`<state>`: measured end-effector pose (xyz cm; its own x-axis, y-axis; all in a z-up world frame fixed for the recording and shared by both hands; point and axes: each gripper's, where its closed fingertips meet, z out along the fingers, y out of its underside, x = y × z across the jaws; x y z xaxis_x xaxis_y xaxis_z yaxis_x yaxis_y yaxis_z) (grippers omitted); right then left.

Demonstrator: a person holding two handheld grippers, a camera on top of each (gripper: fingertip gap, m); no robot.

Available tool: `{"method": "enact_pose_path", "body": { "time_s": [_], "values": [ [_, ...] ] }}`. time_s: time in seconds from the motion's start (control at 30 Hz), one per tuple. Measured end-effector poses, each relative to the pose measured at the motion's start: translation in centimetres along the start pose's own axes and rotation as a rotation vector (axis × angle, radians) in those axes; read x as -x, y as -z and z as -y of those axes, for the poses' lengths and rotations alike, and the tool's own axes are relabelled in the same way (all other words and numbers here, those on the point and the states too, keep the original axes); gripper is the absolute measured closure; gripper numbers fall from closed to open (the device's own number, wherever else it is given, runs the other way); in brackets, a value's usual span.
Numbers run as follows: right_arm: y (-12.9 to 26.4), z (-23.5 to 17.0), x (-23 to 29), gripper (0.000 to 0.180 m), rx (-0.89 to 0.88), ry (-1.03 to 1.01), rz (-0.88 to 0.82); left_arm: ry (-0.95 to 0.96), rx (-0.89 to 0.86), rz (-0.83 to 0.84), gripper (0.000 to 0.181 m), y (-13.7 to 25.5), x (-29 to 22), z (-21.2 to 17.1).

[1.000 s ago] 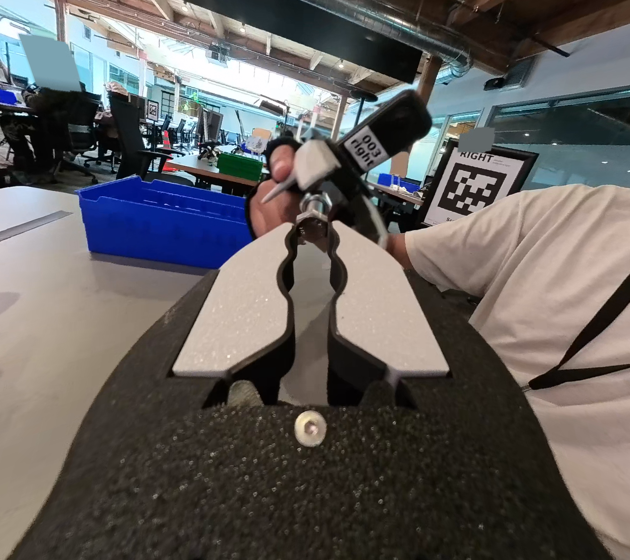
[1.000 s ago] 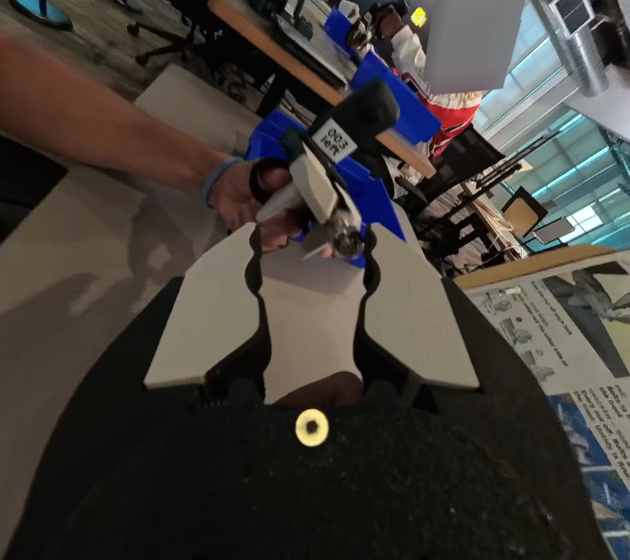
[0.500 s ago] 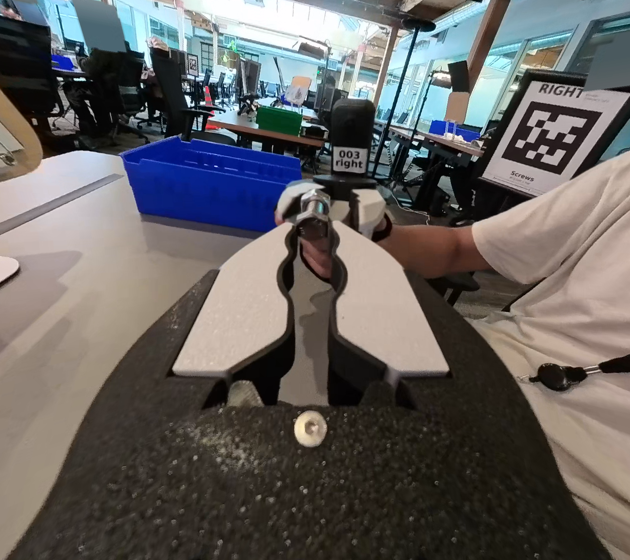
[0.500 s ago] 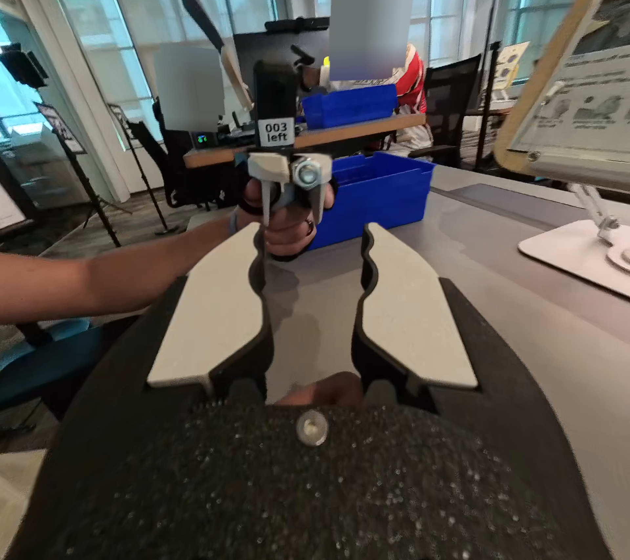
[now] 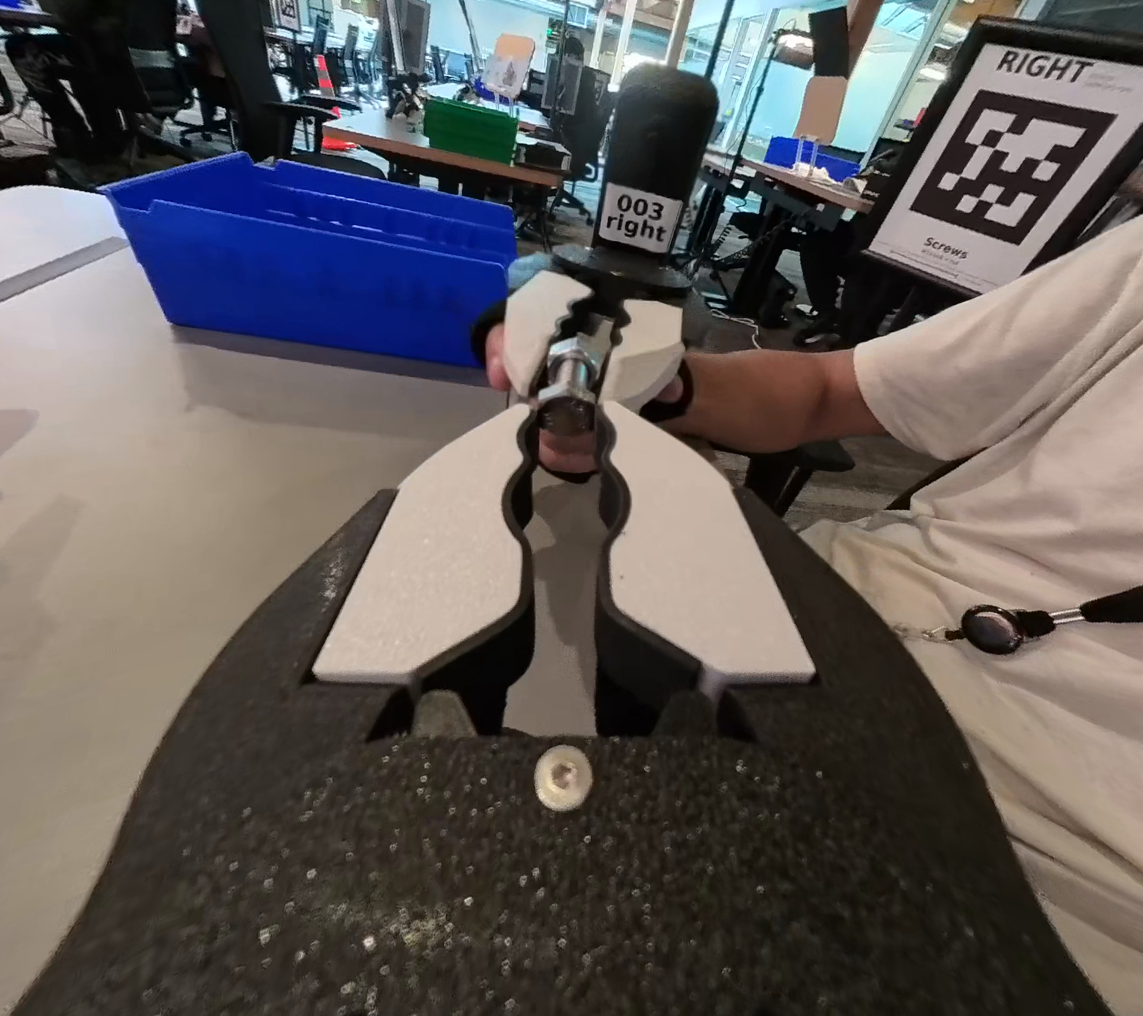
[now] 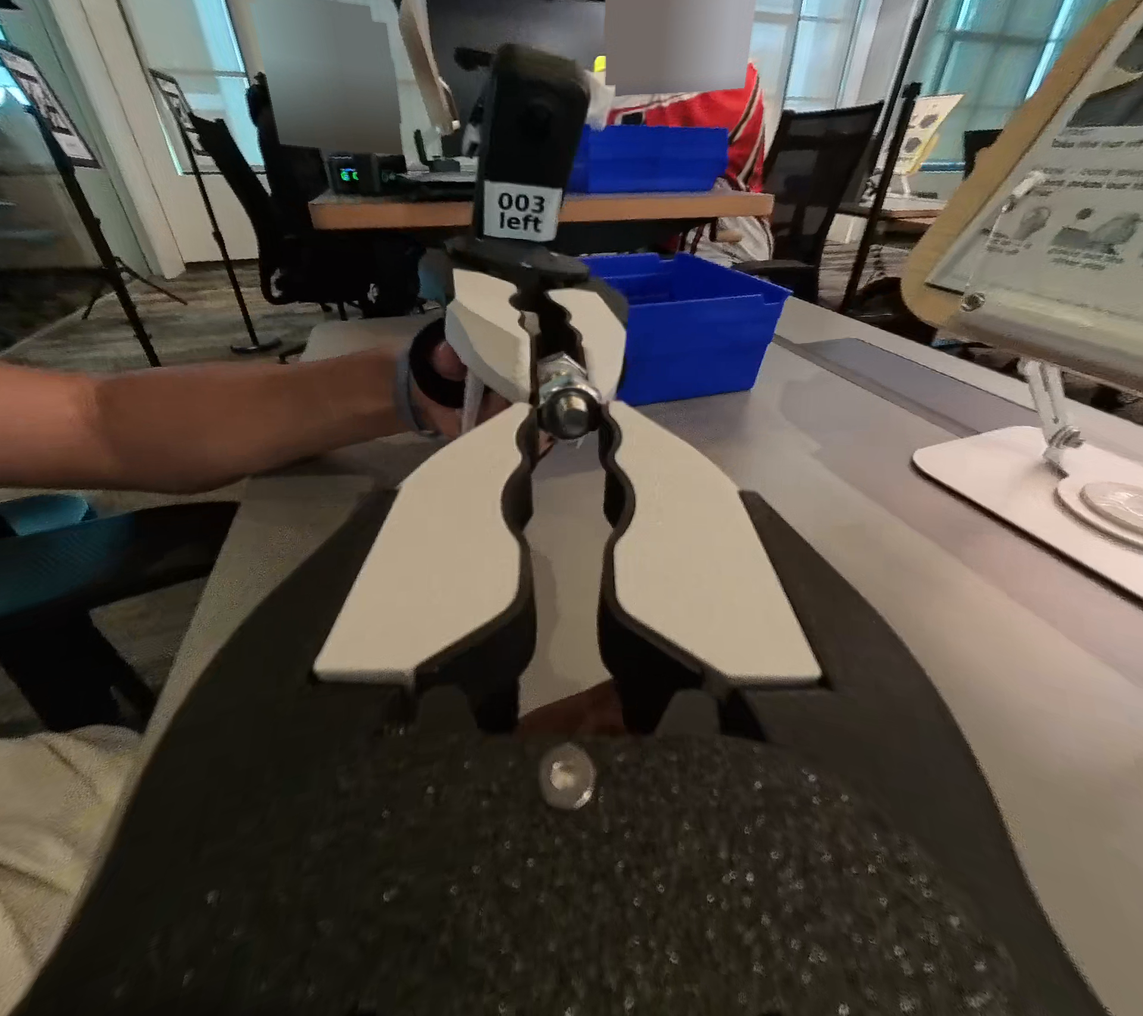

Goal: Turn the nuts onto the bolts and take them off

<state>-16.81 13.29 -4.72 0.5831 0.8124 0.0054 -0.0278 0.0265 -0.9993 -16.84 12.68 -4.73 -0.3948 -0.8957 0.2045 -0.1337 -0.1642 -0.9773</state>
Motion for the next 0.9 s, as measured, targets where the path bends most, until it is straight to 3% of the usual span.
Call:
{"method": "enact_pose_path", "body": {
  "time_s": [0.07,0.17,0.23,0.33,0.37,0.43,0.53,0.6,0.77,0.9],
  "values": [
    [0.2,-0.1,0.2,0.162,0.007,-0.03,0.035,0.0,-0.004,0.005,0.164,-0.1,-0.1,0.1],
    [0.3,-0.2,-0.4,0.162,0.019,-0.018,0.001,-0.028,-0.029,0.103,0.113,0.1,1.1,0.6],
    [0.4,0.1,-0.7,0.162,0.001,-0.029,-0.015,-0.079,-0.029,0.284,0.107,0.8,3.6,0.8],
    [0.8,0.0,-2.6,0.162,0.004,-0.033,-0.131,-0.138,-0.05,0.588,0.071,2.2,7.3,1.6],
    [1.0,0.0,-2.9,0.162,0.0,-0.04,-0.142,-0.162,-0.061,0.614,0.074,2.1,7.3,1.7],
    [1.4,0.4,-3.5,0.162,-0.022,-0.04,-0.176,-0.216,-0.1,0.526,0.095,1.0,5.3,2.1],
    [2.0,0.5,-4.5,0.162,-0.031,-0.042,-0.24,-0.161,-0.191,0.368,0.092,0.4,2.9,3.1],
    [2.5,0.9,-5.4,0.162,-0.051,-0.042,-0.301,-0.131,-0.262,0.507,0.093,2.3,4.8,4.3],
    [4.3,1.2,-7.8,0.162,-0.059,0.023,-0.516,-0.037,-0.367,1.136,0.115,12.2,11.3,4.4],
    [4.8,1.2,-8.3,0.162,-0.067,0.019,-0.567,0.101,-0.379,1.213,0.116,14.8,13.0,3.1]
  ]
}}
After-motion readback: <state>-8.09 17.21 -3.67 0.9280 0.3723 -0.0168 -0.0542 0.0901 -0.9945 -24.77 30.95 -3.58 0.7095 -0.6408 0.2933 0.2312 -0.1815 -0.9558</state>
